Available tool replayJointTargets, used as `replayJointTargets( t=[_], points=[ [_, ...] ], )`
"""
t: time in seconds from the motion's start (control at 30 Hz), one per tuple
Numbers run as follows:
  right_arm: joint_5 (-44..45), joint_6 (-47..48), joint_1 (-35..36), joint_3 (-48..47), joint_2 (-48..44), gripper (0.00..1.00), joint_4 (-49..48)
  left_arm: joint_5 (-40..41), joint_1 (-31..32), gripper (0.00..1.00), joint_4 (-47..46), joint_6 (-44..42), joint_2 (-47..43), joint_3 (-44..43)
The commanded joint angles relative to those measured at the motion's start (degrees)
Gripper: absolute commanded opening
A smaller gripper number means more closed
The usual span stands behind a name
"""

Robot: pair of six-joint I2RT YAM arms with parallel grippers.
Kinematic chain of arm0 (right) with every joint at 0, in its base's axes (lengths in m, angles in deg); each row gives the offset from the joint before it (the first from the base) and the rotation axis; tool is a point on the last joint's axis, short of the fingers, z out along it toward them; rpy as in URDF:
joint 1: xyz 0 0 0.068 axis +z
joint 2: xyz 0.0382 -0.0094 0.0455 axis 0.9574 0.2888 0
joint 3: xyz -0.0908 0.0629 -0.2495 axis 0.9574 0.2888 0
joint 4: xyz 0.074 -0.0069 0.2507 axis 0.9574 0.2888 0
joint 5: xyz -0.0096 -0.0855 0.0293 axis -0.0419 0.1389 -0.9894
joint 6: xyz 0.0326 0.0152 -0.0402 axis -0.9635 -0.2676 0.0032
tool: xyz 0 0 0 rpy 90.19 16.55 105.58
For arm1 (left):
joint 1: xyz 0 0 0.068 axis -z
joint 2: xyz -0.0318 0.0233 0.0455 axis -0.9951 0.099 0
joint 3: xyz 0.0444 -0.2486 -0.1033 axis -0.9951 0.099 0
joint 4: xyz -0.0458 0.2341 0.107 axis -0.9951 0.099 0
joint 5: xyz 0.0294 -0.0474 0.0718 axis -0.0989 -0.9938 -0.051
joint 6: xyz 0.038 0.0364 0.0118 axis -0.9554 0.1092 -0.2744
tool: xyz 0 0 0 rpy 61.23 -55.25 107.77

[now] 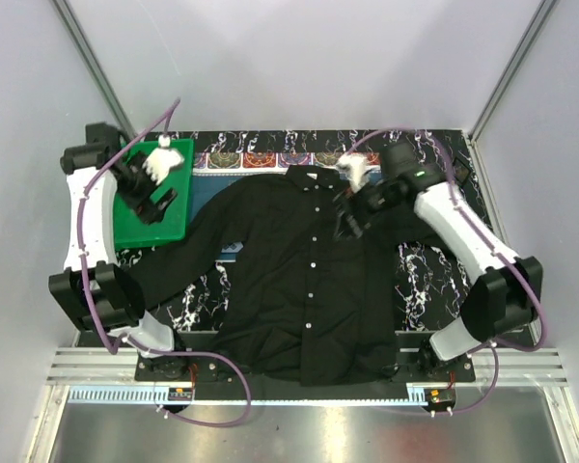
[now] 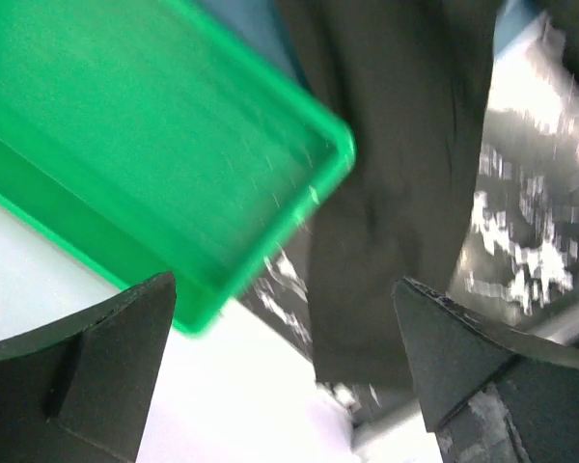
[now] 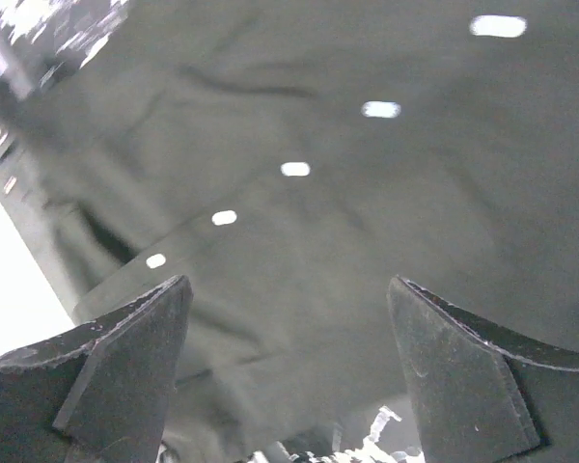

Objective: Pin the brooch onto the clothing
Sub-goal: Flatten out the clothes at the center of the board.

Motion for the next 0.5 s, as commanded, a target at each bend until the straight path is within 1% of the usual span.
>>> replayJointTargets(
  t=[0.0, 0.03, 0.07, 0.1, 0.13, 0.17, 0.23, 0.3, 0.33, 0.37, 0.4, 0.43, 0.47],
  points=[
    [3.08, -0.66, -16.84, -8.21, -2.97, 0.90, 5.14, -9.10, 7.87, 0.99, -11.42, 20.93, -2.69, -9.74],
    [2.73, 0.14, -24.19, -9.79, -2.36, 0.91, 6.72, -10.24, 8.57, 0.99, -13.73, 26.01, -3.22, -10.01],
    [2.72, 0.93, -26.35, -12.77, -1.05, 0.90, 9.44, -13.13, 9.45, 0.99, -18.63, 28.49, -4.27, -10.10],
    [3.77, 2.76, -30.55, -13.93, -0.43, 0.89, 10.51, -14.46, 9.72, 0.99, -21.37, 30.87, -4.89, -9.15],
    [5.17, 3.65, -34.94, -14.90, 0.36, 0.89, 11.30, -15.35, 9.99, 0.99, -24.62, 36.37, -5.68, -8.09],
    [7.45, 4.53, -37.24, -16.39, 1.59, 0.88, 11.57, -15.18, 10.51, 0.99, -31.18, 39.21, -7.08, -6.95],
    [10.44, 5.59, -41.63, -18.15, 3.70, 0.85, 11.49, -14.30, 11.21, 0.99, -35.45, 43.87, -7.79, -4.92],
    [13.70, 4.20, -43.24, -21.57, 8.09, 0.78, 11.14, -13.95, 11.92, 0.99, -39.14, 45.56, -8.15, -3.87],
    [16.15, 3.14, -43.68, -22.80, 9.58, 0.75, 10.70, -13.95, 12.01, 0.99, -40.81, 48.18, -8.41, -3.25],
    [17.65, 2.00, -43.86, -24.21, 11.95, 0.72, 8.35, -13.77, 12.10, 0.99, -44.57, 49.51, -9.11, -2.20],
    [18.97, -0.88, -43.86, -24.40, 12.75, 0.67, 6.32, -13.77, 12.18, 0.99, -45.91, 50.48, -9.55, -0.19],
    [21.25, -1.69, -43.86, -23.70, 13.37, 0.64, 3.95, -13.77, 12.27, 0.99, -47.05, 51.19, -9.90, 0.61],
    [22.66, -2.31, -43.69, -23.35, 14.25, 0.59, -1.21, -14.47, 12.53, 0.99, -47.76, 50.85, -10.25, 1.14]
  ],
)
